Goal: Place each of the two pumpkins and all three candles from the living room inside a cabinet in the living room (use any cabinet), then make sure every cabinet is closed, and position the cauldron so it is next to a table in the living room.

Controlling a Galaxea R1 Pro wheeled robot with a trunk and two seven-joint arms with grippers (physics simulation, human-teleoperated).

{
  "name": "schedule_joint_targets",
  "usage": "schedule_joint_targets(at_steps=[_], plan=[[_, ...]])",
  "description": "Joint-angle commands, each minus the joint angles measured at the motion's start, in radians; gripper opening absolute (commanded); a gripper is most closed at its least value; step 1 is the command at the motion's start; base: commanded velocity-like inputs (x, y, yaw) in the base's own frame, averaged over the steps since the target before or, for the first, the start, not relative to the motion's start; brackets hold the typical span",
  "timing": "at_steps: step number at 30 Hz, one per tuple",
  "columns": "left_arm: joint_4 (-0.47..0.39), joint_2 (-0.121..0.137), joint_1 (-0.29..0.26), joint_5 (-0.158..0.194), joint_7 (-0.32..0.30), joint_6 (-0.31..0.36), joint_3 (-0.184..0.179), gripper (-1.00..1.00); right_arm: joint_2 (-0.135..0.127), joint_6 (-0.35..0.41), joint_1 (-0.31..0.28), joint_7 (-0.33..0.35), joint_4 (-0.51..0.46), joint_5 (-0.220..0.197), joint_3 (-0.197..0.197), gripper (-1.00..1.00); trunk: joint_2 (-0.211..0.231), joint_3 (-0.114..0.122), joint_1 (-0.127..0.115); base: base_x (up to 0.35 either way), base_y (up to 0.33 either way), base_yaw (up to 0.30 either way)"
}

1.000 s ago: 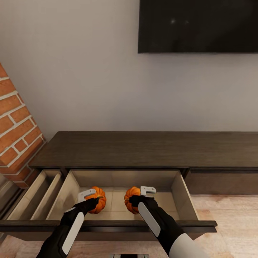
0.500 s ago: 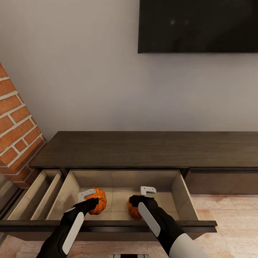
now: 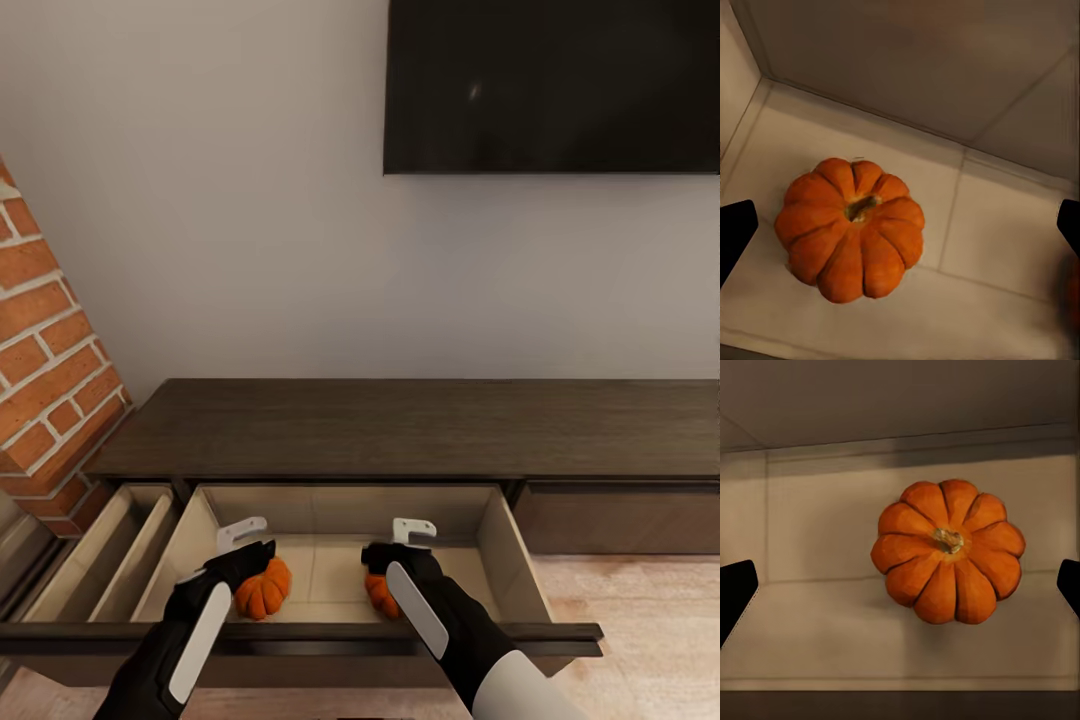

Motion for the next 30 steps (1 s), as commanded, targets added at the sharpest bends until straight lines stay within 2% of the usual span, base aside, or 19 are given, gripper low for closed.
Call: schedule_joint_targets(at_steps=[1,8,11,20,30], plan=[[-0.005,0.001,0.000,0.000,0.000,0.013,0.001,1.00,0.000,0.001,0.000,-0.001,-0.002,-0.001,-0.001,1.00,0.000,0.004,0.000,0.000,0.000,0.000],[-0.014,0.004,0.000,0.001,0.000,0.036,0.004,1.00,-0.014,0.003,0.001,0.001,-0.042,-0.010,-0.003,1.00,0.002,0.031,-0.004,-0.098,0.000,0.000],[-0.028,0.005,0.000,0.001,0.000,0.052,0.005,1.00,-0.015,0.003,0.001,0.000,-0.054,-0.011,-0.003,1.00,0.003,0.043,-0.005,-0.017,0.000,0.000],[-0.043,0.003,0.000,0.002,-0.001,0.088,0.044,1.00,-0.017,0.004,0.002,0.001,-0.062,-0.011,-0.003,1.00,0.005,0.077,-0.009,-0.090,0.000,0.000],[-0.054,0.004,0.000,0.002,-0.002,0.111,0.048,1.00,-0.017,0.032,0.009,0.001,-0.132,-0.015,-0.005,1.00,0.007,0.116,-0.013,-0.034,0.000,0.000]])
